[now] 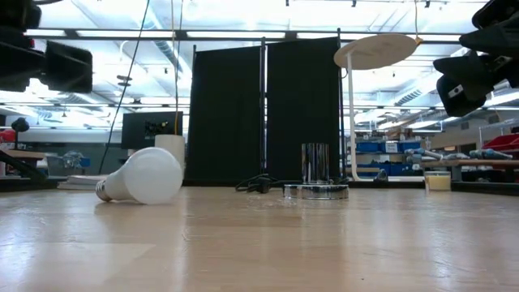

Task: Screw lightbulb
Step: Return to Home Position

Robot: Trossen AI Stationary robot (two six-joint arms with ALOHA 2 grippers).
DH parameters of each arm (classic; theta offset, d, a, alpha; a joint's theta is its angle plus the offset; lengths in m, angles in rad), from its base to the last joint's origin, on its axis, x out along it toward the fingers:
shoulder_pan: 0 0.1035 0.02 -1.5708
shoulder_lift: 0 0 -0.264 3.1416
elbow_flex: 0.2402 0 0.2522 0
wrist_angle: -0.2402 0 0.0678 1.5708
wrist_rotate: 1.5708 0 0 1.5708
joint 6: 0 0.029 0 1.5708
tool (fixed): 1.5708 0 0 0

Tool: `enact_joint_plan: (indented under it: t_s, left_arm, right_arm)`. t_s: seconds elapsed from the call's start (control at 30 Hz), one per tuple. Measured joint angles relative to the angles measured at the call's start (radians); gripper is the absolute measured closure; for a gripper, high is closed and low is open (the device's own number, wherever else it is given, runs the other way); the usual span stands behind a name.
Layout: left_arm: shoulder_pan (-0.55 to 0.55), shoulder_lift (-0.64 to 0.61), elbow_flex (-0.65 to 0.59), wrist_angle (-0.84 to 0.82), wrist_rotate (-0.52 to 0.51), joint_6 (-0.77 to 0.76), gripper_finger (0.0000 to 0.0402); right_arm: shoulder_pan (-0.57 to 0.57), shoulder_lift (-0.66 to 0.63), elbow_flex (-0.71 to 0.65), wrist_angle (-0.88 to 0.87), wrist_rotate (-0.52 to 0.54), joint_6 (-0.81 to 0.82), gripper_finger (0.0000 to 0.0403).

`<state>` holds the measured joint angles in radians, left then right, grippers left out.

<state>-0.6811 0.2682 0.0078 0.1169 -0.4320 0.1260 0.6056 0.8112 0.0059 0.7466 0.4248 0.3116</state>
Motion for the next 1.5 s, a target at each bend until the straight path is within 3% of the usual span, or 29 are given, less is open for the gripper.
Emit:
enact_joint_plan:
  t_s: [0.27,0.57,0.77,1.5]
  left_arm:
    - [0.0,-0.001,0.0,0.008,0.169,0.131,0.0188]
    - [0.0,-0.087,0.0,-0.002,0.174,0.12,0.0188]
    - [0.0,-0.154,0.0,-0.071,0.176,-0.006,0.0188]
    - [0.0,-0.151,-0.001,0.008,0.173,0.0,0.0188]
  right_arm:
    - [0.0,0.0,0.0,0.0,0.0,0.0,0.0235]
    - [0.0,0.0,0.0,0.0,0.0,0.0,0.0235]
    - [0.0,0.0,0.0,0.0,0.0,0.0,0.0235]
    - [0.0,0.0,0.0,0.0,0.0,0.0,0.0235]
